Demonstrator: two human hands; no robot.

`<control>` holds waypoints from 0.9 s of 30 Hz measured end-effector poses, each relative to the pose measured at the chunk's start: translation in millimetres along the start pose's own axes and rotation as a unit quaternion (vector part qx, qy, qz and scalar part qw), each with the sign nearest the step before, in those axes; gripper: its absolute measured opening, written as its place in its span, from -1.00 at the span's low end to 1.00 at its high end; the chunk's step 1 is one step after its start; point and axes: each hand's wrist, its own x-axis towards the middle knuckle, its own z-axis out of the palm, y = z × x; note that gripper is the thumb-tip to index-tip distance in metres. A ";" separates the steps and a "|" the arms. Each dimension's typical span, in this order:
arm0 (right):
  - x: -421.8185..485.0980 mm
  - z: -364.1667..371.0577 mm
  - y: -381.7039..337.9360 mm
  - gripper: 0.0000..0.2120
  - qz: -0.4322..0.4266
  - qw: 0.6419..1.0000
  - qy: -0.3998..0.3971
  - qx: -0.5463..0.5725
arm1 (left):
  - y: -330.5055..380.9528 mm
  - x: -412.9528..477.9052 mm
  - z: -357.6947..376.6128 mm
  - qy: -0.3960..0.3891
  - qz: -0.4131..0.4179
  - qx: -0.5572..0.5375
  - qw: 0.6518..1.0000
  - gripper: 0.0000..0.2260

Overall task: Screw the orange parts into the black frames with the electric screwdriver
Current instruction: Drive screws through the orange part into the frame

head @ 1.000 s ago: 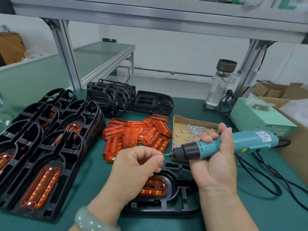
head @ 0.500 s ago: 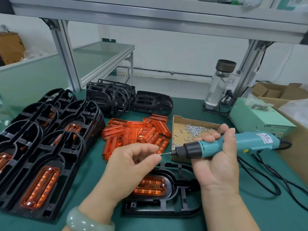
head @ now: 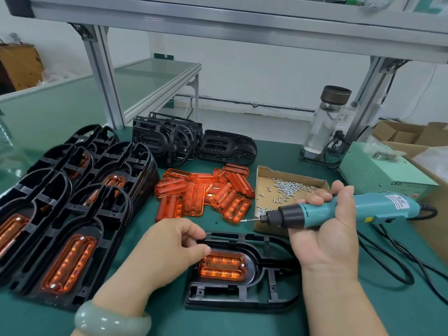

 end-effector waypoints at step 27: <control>-2.3 3.2 -4.9 -0.73 -0.009 0.994 0.009 -0.108 | 13.4 -3.2 25.9 -0.096 0.133 0.080 0.983 -0.61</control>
